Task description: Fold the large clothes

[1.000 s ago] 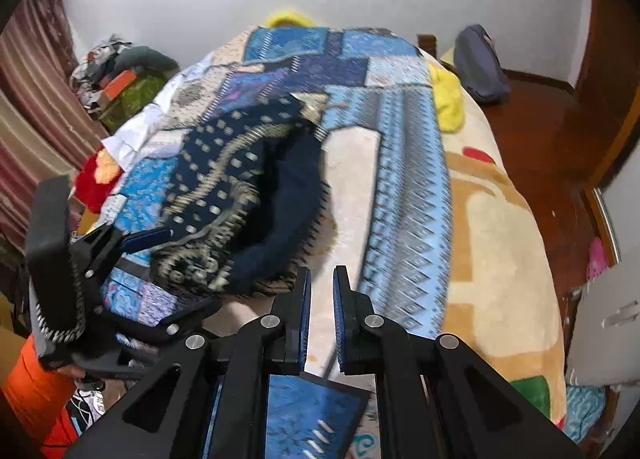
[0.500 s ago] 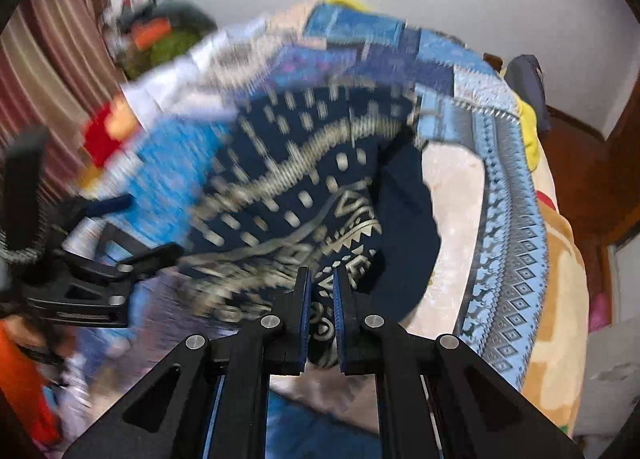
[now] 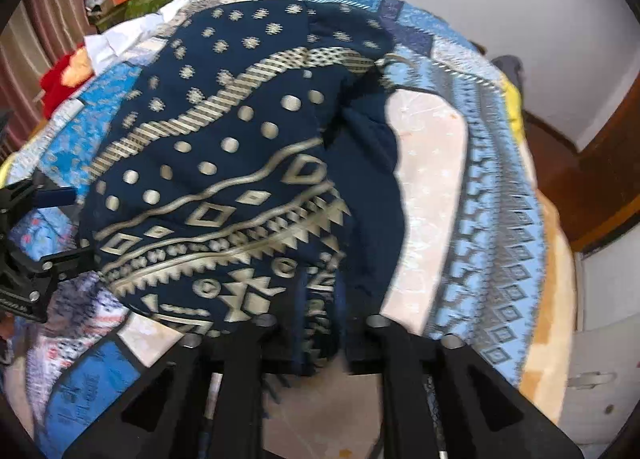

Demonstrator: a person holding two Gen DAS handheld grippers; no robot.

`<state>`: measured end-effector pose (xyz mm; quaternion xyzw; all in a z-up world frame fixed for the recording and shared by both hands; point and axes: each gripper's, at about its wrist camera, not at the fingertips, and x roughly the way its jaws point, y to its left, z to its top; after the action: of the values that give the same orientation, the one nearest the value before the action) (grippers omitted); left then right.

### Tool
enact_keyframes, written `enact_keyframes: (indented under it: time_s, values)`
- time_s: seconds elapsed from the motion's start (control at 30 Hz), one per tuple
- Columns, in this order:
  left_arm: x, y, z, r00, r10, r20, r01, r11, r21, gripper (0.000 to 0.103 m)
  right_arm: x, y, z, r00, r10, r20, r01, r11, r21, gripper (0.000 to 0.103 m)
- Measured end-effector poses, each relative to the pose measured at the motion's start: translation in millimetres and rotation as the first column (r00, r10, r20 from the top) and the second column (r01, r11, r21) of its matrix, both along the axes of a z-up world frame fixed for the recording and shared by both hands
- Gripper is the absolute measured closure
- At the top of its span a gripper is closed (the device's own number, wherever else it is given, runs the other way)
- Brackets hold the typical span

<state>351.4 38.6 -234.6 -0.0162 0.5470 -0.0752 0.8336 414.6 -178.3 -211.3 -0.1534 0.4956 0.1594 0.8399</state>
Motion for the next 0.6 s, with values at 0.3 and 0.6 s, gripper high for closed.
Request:
enact_keyframes:
  time_s: [0.3,0.6]
  values:
    - [-17.9,27.7,4.1,0.997,0.078,-0.005,-0.078,0.996,0.048,0.0,6.6,-79.3,4.1,0.978,-0.134,-0.159,0.168,0.959,0.229,0.004]
    - [-11.1,43.6,73.2,0.981,0.084,0.175,-0.107,0.986,0.129,0.0,18.6,-62.1,60.6,0.996,-0.053,-0.068,0.07,0.959,0.275,0.004]
